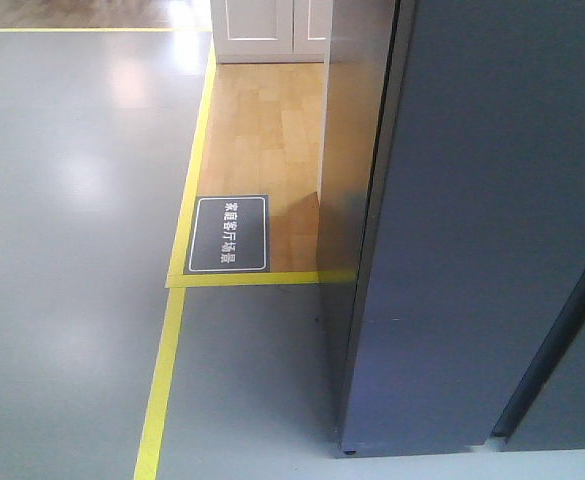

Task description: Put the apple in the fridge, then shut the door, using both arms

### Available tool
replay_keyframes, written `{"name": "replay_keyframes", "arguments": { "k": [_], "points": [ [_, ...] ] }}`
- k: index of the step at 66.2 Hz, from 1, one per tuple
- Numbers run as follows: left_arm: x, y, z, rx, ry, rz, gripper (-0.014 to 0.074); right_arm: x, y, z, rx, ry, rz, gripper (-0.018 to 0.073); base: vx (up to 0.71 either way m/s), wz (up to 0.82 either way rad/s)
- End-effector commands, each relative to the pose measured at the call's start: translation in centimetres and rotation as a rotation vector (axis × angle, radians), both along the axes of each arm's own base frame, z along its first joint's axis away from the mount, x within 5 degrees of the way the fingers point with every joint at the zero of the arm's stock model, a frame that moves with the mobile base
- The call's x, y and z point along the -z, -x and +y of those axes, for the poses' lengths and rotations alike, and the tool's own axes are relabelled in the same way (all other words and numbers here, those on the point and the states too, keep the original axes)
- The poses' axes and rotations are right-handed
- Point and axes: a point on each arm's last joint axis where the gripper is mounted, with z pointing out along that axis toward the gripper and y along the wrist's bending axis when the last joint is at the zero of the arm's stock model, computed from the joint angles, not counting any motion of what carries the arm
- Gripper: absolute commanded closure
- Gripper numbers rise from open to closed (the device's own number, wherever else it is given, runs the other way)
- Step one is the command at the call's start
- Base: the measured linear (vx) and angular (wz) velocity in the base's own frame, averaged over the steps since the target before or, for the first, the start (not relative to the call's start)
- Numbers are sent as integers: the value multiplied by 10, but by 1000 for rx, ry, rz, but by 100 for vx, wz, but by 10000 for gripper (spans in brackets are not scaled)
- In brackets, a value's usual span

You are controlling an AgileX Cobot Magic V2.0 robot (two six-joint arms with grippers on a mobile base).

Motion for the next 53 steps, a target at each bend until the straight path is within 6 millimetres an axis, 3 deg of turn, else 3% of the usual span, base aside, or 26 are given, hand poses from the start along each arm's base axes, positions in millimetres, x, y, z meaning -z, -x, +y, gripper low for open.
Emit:
{"name": "replay_keyframes", "arguments": {
  "k": [1,23,40,53],
  "points": [
    [-13,3,0,9,15,-109,603,-10,-8,0,-11,6,-284,562,0,0],
    [-13,3,0,9,15,-109,603,40,-15,3,-21,-60,-721,562,0,0],
    [-13,3,0,9,15,-109,603,85,-11,1,16,-65,-823,562,0,0],
    [-13,3,0,9,15,-108,603,89,-9,1,11,-64,-792,562,0,0]
  ]
}}
